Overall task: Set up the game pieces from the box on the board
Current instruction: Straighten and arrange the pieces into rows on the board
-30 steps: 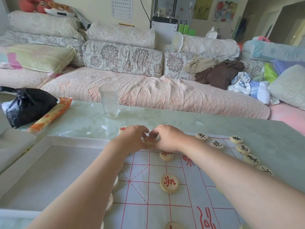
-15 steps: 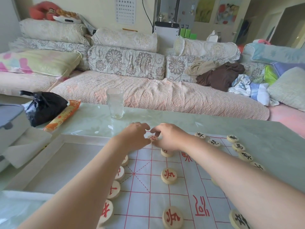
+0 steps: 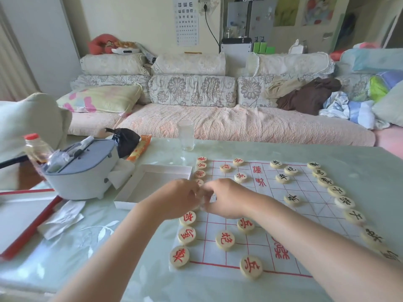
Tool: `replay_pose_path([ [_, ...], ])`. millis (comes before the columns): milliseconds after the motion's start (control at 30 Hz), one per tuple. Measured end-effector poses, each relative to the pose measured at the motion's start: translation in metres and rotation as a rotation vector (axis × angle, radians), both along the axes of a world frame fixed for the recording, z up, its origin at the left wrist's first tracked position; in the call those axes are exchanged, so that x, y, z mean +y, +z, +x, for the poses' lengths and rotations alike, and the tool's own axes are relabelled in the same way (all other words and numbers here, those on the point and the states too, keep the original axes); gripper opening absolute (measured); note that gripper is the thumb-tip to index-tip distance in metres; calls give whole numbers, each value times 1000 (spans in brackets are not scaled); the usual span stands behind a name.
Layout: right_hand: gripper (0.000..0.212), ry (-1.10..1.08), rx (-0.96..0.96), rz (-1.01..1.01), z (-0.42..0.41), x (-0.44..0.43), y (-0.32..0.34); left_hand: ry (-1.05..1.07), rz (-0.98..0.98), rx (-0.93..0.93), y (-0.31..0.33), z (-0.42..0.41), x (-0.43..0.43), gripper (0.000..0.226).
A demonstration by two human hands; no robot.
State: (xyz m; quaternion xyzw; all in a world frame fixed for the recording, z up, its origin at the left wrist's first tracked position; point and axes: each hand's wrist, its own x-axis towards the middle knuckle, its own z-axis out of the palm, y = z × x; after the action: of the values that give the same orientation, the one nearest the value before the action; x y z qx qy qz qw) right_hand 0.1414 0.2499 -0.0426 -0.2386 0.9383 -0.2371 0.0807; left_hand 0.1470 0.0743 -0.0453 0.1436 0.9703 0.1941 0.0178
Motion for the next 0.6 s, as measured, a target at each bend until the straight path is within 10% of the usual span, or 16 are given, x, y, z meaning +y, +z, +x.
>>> replay_pose_path([
  [600, 49, 198, 47, 205, 76, -36, -49, 155, -67, 33, -61, 111, -54, 60],
])
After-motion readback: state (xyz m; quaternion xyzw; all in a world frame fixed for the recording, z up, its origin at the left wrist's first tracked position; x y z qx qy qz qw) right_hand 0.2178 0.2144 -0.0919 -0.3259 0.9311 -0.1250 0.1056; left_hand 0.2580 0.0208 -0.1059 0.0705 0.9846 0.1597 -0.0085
